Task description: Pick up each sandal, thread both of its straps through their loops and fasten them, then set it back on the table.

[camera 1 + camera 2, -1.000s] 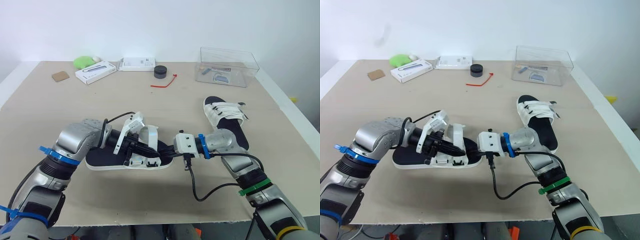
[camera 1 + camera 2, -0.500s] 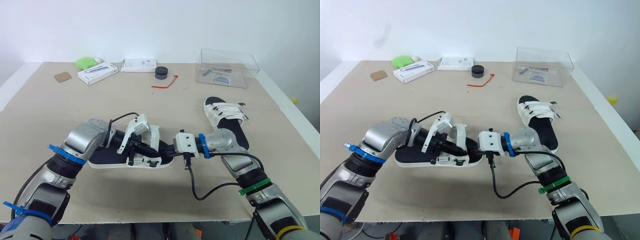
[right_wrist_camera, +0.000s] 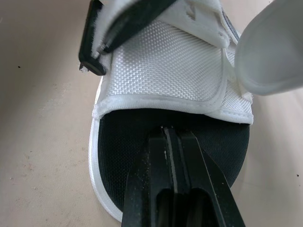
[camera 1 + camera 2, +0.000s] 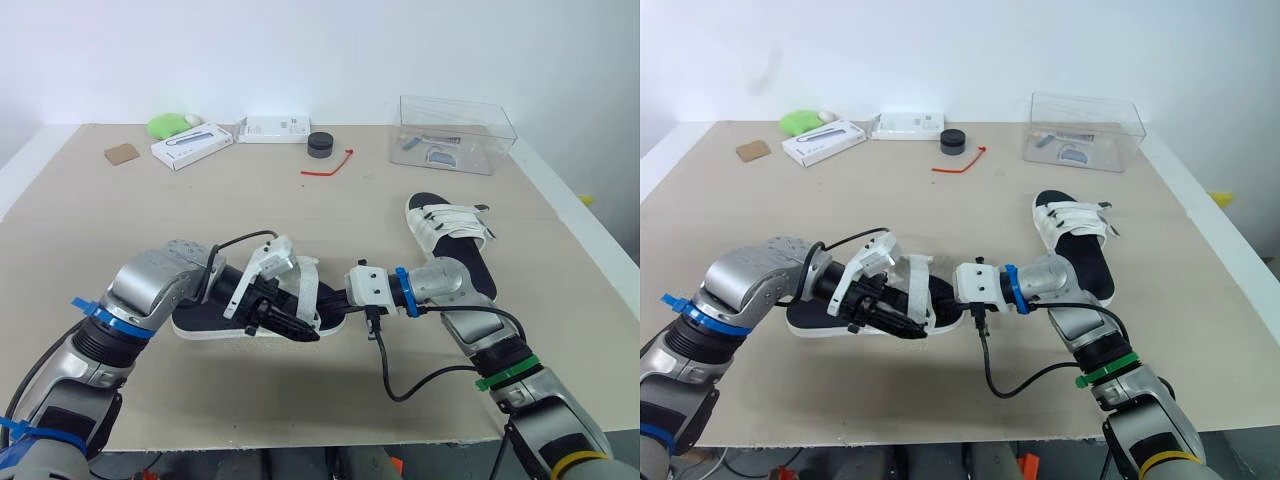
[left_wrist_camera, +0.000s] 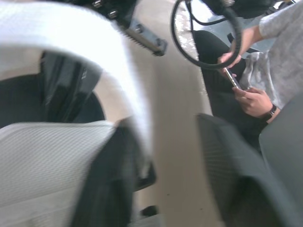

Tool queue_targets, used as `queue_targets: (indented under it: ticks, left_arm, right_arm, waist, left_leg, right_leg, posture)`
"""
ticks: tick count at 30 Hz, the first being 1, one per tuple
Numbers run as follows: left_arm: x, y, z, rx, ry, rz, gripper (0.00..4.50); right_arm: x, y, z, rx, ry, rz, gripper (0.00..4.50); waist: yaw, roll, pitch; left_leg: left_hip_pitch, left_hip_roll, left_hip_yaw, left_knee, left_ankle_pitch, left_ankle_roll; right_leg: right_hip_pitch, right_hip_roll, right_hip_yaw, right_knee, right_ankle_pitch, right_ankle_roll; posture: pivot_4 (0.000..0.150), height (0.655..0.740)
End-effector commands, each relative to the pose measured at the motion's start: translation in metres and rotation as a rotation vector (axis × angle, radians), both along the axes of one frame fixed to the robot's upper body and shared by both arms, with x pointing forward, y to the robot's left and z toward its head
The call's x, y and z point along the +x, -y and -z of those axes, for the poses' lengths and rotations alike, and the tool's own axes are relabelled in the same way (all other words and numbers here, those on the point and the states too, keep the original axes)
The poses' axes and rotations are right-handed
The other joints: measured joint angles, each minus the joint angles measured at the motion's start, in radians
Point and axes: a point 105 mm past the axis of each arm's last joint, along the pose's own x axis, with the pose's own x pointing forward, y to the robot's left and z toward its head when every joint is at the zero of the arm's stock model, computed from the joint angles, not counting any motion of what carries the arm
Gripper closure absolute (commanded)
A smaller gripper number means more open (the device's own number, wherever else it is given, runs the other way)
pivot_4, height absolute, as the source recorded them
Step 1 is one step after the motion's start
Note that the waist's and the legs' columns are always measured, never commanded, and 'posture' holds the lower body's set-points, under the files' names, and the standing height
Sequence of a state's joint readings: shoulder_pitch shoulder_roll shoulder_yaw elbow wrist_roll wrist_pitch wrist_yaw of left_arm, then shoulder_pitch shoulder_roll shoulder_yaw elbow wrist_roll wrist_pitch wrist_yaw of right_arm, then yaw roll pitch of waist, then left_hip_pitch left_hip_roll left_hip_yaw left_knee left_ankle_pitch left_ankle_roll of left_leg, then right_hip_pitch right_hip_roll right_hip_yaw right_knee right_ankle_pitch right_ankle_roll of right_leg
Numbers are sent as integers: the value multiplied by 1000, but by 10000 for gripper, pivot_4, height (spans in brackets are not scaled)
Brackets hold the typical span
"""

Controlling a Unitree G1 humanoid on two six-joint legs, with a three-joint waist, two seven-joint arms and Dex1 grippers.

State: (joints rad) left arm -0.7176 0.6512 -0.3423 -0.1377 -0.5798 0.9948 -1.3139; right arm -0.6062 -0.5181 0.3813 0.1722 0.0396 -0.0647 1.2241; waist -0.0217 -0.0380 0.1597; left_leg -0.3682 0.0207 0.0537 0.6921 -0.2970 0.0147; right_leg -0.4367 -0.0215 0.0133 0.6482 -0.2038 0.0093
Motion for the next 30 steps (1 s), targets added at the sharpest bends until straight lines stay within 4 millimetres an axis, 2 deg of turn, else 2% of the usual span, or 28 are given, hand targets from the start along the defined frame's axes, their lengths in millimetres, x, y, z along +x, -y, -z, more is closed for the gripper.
queue_targets:
  ticks: [1,8,16,19,23,26,27,30]
  left_arm:
    - [9,-6,-15,-29,66,-33,19287]
    - [34,-5,-26,-87,139,-148,19287]
    - [39,-1,-32,-126,138,-162,19287]
    - [48,2,-38,-162,148,-202,19287]
    - [50,5,-38,-172,172,-202,29495]
    - [40,6,-27,-147,164,-162,42533]
    - [37,6,-23,-138,155,-152,44340]
    - [29,6,-16,-123,134,-127,44340]
  right_arm:
    - [-1,5,16,-58,-44,8,45000]
    - [1,5,15,-58,-40,8,45000]
    - [1,6,15,-62,-38,10,45000]
    - [0,7,16,-65,-39,8,45000]
    - [0,7,16,-66,-39,9,45000]
    - [0,8,16,-69,-36,9,45000]
    - [0,9,15,-70,-35,9,45000]
    - [0,9,15,-71,-35,9,45000]
  waist:
    - [0,0,0]
    - [0,0,0]
    - [-1,0,0]
    - [0,0,0]
    - [-1,0,0]
    - [-1,0,0]
    - [-1,0,0]
    - [0,0,0]
  left_leg:
    - [0,0,0,0,0,0]
    - [0,0,0,0,0,0]
    - [0,0,0,0,0,0]
    - [0,0,0,0,0,0]
    - [0,0,0,1,0,-1]
    - [-1,0,0,0,0,-1]
    - [0,0,0,0,0,-1]
    - [-1,0,0,0,0,-1]
  right_leg:
    - [0,0,0,0,0,0]
    - [0,0,0,0,0,0]
    - [0,0,0,0,1,-1]
    - [0,0,0,0,1,0]
    - [0,0,0,0,1,0]
    - [0,0,0,0,1,0]
    - [0,0,0,0,1,0]
    - [0,0,0,0,1,0]
  posture:
    - [1500,7400]
    - [1500,7400]
    - [1500,7400]
    - [1500,7400]
    - [1500,7400]
    - [1500,7400]
    - [1500,7400]
    - [1500,7400]
